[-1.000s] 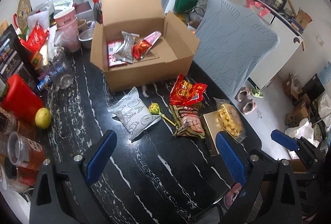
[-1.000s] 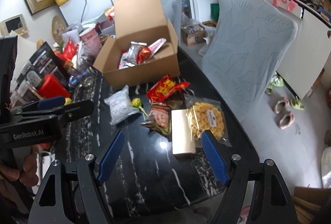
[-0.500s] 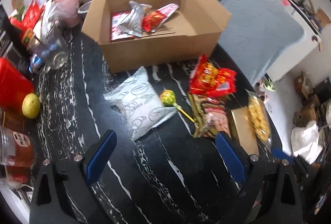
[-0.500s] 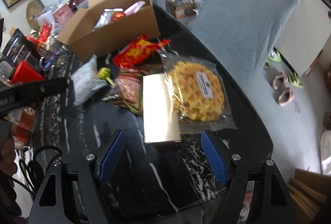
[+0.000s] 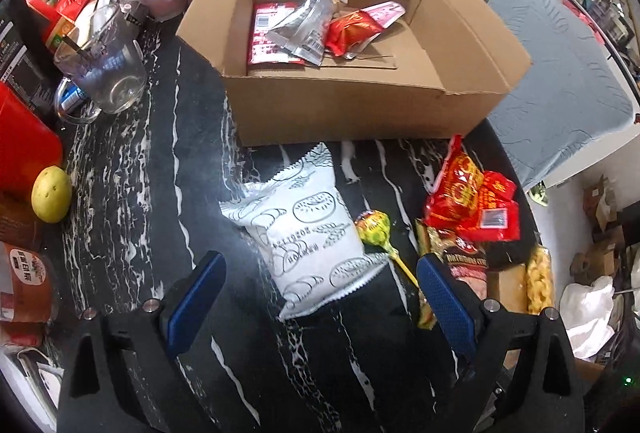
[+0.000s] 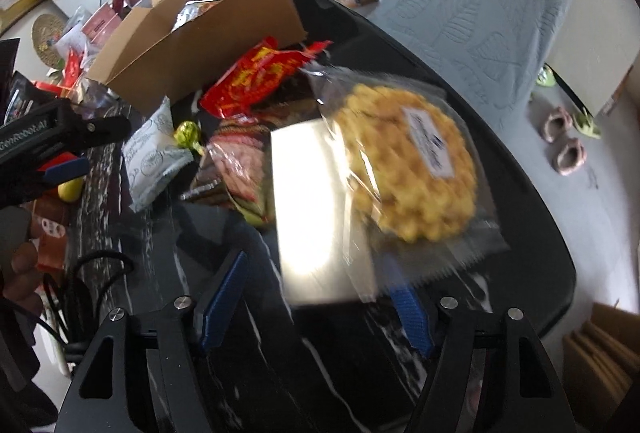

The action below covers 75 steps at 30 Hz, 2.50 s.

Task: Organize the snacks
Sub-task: 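Grasp the white bread bag with the left tool while the right tool grasps the gold box, then lift the bread bag and gold box and carry them over the cardboard box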

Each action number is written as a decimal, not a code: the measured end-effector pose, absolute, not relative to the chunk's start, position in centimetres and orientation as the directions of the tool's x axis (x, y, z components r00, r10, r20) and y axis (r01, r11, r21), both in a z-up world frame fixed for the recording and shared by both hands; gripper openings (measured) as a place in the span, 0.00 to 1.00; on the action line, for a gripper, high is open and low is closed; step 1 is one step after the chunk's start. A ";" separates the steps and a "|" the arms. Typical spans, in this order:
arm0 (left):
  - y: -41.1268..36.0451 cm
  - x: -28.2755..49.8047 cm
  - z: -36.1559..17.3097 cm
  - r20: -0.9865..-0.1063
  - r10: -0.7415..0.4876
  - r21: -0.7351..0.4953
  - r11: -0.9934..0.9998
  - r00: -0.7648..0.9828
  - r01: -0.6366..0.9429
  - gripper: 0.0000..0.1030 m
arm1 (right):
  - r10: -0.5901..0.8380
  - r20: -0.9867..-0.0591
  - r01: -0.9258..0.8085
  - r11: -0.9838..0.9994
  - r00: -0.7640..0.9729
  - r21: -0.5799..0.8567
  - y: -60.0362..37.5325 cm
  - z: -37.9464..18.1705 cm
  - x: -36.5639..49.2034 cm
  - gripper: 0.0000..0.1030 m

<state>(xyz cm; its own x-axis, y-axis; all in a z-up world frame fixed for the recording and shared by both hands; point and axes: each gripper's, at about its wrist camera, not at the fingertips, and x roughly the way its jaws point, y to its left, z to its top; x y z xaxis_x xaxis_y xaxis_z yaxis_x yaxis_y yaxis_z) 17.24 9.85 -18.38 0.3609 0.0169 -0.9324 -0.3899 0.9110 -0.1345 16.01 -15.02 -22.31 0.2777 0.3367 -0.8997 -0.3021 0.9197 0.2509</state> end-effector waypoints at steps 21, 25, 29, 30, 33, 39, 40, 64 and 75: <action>12.6 20.4 -24.5 -0.973 -0.008 -0.125 0.856 0.231 -0.501 0.83 | 0.287 -0.925 -0.294 0.932 0.248 0.210 -12.9 -23.6 17.2 0.56; 12.3 20.3 -24.5 -0.972 -0.030 -0.141 0.871 0.235 -0.470 0.61 | 0.278 -0.929 -0.292 0.935 0.245 0.203 -12.9 -23.6 17.1 0.50; 12.0 19.8 -24.3 -0.971 -0.038 -0.141 0.888 0.236 -0.438 0.59 | 0.281 -0.928 -0.289 0.935 0.244 0.206 -13.3 -23.5 16.8 0.47; 12.0 19.5 -24.3 -0.971 -0.037 -0.139 0.890 0.234 -0.434 0.59 | 0.282 -0.928 -0.289 0.934 0.245 0.208 -13.6 -23.6 16.4 0.46; 11.3 17.7 -24.2 -0.975 -0.024 -0.114 0.909 0.222 -0.400 0.59 | 0.284 -0.927 -0.289 0.934 0.247 0.209 -14.0 -23.5 15.6 0.45; 9.7 14.2 -23.7 -0.978 0.010 -0.052 0.955 0.208 -0.291 0.58 | 0.281 -0.929 -0.276 0.937 0.241 0.212 -14.8 -23.3 13.6 0.44; 9.3 13.7 -23.6 -0.978 0.015 -0.043 0.961 0.208 -0.273 0.58 | 0.280 -0.930 -0.274 0.938 0.239 0.212 -15.0 -23.2 13.3 0.44; 5.6 10.1 -25.3 -0.981 0.024 -0.018 0.977 0.192 -0.213 0.66 | 0.256 -0.936 -0.280 0.942 0.241 0.186 -14.9 -23.6 11.9 0.56; 6.4 12.3 -24.3 -0.975 0.032 -0.009 0.984 0.221 -0.179 0.54 | 0.246 -0.927 -0.311 0.938 0.283 0.154 -14.1 -23.6 12.6 0.46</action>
<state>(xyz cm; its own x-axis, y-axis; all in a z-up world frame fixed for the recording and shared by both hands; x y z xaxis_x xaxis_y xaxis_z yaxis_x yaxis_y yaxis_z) 12.34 6.36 -24.30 0.2206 0.0317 -0.9748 -0.1789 0.9838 -0.0085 12.65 -14.12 -23.62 0.2826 0.2457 -0.9272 -0.3111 0.9379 0.1537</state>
